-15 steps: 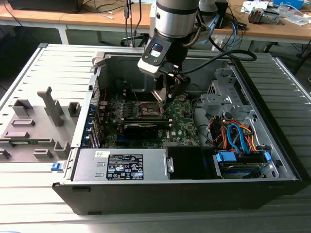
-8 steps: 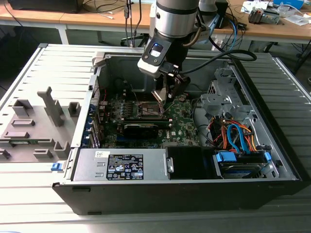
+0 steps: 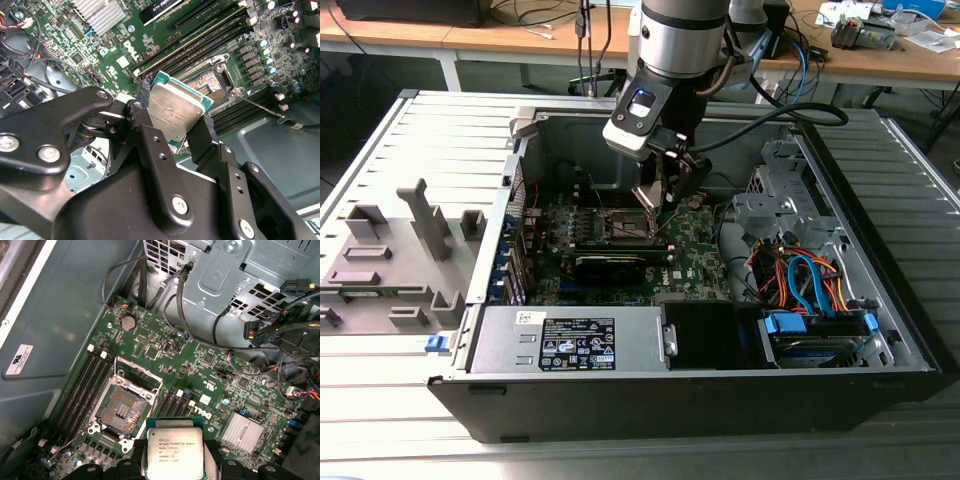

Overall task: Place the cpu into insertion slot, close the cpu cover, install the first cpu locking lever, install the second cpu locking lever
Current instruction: 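Place the cpu into insertion slot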

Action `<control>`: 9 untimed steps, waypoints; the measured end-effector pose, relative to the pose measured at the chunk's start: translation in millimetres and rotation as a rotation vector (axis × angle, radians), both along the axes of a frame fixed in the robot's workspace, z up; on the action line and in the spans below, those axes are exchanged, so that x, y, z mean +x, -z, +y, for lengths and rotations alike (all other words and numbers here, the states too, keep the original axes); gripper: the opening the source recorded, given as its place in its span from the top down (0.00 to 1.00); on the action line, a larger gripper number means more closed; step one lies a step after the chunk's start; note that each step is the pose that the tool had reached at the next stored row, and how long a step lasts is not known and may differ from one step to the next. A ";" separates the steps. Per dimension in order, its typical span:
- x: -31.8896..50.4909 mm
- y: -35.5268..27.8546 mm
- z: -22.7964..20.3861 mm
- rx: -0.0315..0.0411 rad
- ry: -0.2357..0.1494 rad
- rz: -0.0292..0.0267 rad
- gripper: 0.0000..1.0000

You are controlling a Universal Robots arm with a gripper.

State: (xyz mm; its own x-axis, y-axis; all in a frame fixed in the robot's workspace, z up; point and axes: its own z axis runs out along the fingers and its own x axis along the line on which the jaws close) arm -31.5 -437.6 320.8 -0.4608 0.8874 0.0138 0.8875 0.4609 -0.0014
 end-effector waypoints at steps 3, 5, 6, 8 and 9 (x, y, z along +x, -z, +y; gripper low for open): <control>0.0 0.1 0.0 -0.0001 0.000 0.0000 0.45; 0.0 0.1 0.0 -0.0001 0.001 0.0000 0.45; 0.0 0.1 0.0 -0.0001 0.002 0.0000 0.45; 0.0 0.1 0.0 -0.0001 0.003 0.0000 0.45; 0.0 0.1 0.0 -0.0001 0.004 0.0000 0.45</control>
State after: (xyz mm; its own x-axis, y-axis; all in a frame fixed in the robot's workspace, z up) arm -31.5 -437.6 320.7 -0.4575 0.8891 0.0136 0.8892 0.4576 -0.0014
